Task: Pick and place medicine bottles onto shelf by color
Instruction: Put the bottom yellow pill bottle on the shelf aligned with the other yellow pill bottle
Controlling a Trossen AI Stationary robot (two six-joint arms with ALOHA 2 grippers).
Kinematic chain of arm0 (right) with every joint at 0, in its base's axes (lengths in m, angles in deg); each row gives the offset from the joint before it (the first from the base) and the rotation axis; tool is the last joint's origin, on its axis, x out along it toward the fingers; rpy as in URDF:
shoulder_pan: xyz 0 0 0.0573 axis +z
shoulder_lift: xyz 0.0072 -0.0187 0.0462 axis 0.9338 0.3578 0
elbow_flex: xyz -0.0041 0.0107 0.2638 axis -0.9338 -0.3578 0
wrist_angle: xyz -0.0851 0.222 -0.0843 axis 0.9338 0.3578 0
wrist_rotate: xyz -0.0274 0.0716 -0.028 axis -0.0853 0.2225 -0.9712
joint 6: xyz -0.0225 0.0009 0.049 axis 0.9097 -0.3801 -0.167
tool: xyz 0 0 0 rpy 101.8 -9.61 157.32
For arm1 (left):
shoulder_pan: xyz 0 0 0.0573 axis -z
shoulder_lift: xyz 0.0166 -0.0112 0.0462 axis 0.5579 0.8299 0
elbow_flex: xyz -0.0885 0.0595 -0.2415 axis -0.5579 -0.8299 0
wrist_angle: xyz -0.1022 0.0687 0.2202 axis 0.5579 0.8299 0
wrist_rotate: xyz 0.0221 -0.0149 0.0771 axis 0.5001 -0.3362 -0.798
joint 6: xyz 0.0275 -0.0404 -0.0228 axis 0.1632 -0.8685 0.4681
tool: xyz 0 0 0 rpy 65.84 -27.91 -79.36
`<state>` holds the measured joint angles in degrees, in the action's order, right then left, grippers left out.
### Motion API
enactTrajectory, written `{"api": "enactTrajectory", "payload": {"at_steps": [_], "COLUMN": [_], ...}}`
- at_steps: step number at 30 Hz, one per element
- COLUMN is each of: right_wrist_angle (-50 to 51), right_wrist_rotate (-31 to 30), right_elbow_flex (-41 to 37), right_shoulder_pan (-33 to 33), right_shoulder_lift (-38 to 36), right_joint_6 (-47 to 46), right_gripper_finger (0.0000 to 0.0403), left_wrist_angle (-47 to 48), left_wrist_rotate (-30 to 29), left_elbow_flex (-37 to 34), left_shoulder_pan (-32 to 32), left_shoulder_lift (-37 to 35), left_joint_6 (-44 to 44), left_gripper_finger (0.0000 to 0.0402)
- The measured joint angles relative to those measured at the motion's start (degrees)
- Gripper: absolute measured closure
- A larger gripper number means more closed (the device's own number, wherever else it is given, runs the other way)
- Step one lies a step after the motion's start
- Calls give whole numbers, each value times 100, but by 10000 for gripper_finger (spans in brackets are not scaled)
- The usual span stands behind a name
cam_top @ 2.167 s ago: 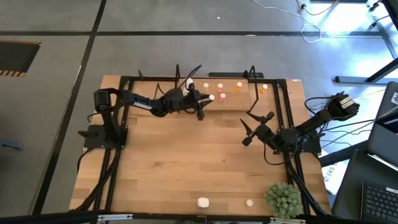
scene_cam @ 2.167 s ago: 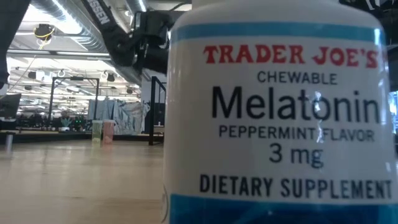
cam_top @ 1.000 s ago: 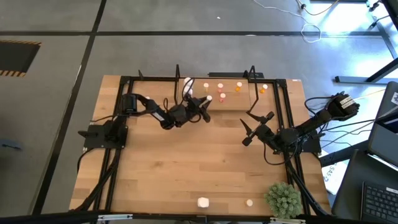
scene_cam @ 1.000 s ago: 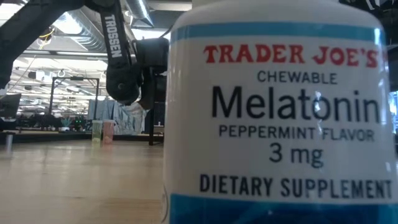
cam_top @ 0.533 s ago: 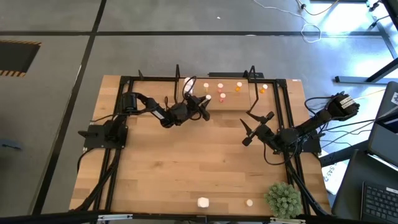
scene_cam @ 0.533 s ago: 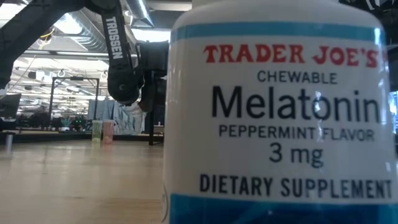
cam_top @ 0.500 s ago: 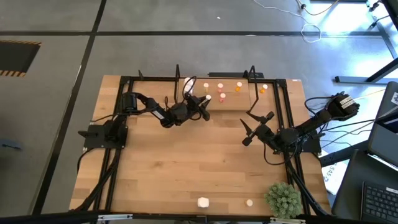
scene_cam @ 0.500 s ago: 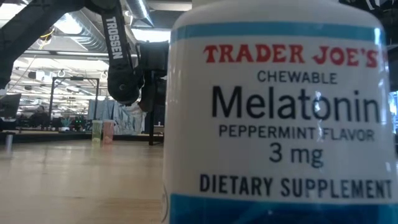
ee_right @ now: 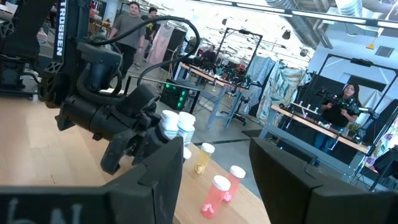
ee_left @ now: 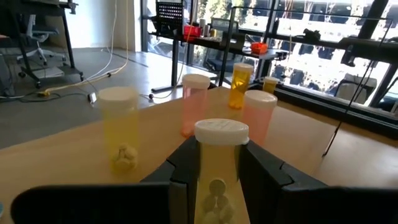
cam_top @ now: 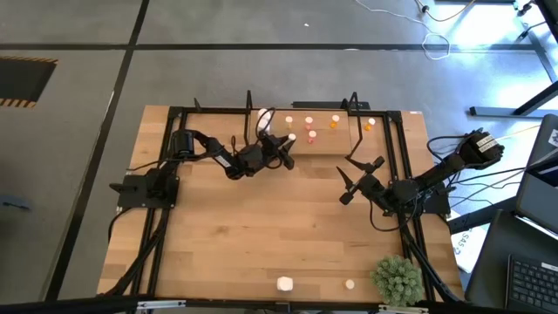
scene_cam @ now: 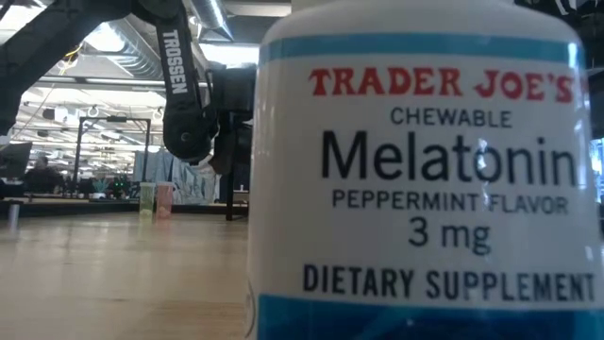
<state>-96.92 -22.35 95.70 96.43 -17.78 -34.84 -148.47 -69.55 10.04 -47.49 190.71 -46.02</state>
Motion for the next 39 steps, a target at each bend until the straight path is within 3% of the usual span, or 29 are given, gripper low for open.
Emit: {"api": "enactTrajectory", "payload": {"at_steps": [12,21,39], "right_wrist_angle": [1,2,2], "right_wrist_rotate": [0,0,0], "right_elbow_flex": [0,0,0], "right_shoulder_pan": [0,0,-2], "right_shoulder_lift": [0,0,0], "right_joint_6": [2,2,0], "right_gripper_finger": [215,215,214], "left_wrist_angle": [109,6,-19], "left_wrist_rotate": [52,473,454], "left_elbow_flex": [0,0,0], "left_shoulder_pan": [-82,-195,-195], "left_shoulder_lift": [0,0,0], "left_joint_6": [17,245,149], "left_gripper_finger": [320,320,320]}}
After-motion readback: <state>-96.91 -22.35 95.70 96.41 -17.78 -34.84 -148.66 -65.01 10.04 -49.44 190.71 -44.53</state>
